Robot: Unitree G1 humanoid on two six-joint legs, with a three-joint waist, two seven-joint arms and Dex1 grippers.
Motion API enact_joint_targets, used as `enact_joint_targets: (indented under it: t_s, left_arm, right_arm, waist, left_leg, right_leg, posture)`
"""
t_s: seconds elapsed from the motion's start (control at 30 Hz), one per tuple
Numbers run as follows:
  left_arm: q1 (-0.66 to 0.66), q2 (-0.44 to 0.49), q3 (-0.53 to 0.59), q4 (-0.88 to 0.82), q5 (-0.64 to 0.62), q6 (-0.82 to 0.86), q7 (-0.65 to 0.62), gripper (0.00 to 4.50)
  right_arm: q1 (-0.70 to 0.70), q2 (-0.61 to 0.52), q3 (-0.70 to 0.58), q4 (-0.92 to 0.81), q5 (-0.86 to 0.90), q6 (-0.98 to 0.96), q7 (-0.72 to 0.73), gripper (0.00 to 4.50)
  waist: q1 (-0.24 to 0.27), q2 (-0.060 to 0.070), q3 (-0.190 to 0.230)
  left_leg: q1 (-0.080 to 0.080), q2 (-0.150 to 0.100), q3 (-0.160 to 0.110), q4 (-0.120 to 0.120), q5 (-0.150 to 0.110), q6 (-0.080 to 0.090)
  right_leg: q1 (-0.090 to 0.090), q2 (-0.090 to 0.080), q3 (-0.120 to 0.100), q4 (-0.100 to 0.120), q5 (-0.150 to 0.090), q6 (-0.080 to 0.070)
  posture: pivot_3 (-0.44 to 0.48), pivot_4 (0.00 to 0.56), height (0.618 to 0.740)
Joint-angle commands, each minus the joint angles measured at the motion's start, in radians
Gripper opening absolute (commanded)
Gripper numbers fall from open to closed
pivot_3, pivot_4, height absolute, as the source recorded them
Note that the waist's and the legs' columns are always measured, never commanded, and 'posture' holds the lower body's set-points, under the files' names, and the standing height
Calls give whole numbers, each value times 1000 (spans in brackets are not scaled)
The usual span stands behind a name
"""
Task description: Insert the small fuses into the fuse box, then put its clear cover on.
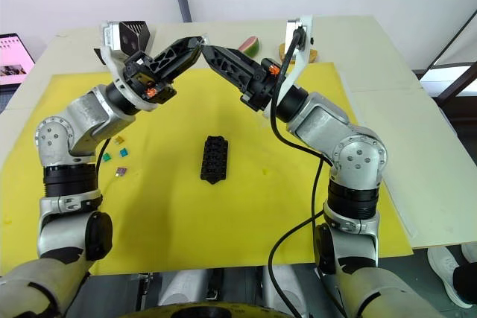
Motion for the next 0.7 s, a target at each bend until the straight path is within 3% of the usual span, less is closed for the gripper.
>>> enact_joint_targets:
  t_s: [0.03, 0.17, 0.23, 0.33, 0.7]
  left_arm:
    - [-15, 5, 10, -35, -28, -17, -7, 0]
    - [-11, 8, 6, -46, -30, -20, -2, 0]
    - [-8, 2, 0, -58, -27, -26, 6, 0]
    - [-1, -6, -6, -74, -23, -32, 7, 0]
    - [5, -7, -16, -81, -5, -41, -15, 0]
  right_arm:
    - [-45, 0, 4, -30, 23, -23, -19, 2803]
    - [-51, 2, 11, -33, 36, -27, -38, 2803]
    - [-46, -5, 21, -31, 31, -21, -46, 2274]
    - [-45, -9, 24, -29, 41, -20, -57, 1003]
    - [-62, -24, 15, -28, 81, -34, -66, 1003]
  waist:
    - [-1, 0, 0]
    - [1, 0, 0]
    - [1, 0, 0]
    - [1, 0, 0]
    - [1, 0, 0]
  left_leg:
    - [0, 0, 0, 0, 0, 0]
    - [0, 0, 0, 0, 0, 0]
    - [0, 0, 0, 0, 0, 0]
    - [0, 0, 0, 0, 0, 0]
    - [0, 0, 0, 0, 0, 0]
  right_leg:
    - [0, 0, 0, 0, 0, 0]
    - [0, 0, 0, 0, 0, 0]
    - [0, 0, 0, 0, 0, 0]
    - [0, 0, 0, 0, 0, 0]
    - [0, 0, 0, 0, 0, 0]
  posture:
    - [0, 150, 740]
    - [0, 150, 740]
    - [0, 150, 740]
    - [0, 150, 740]
    - [0, 150, 740]
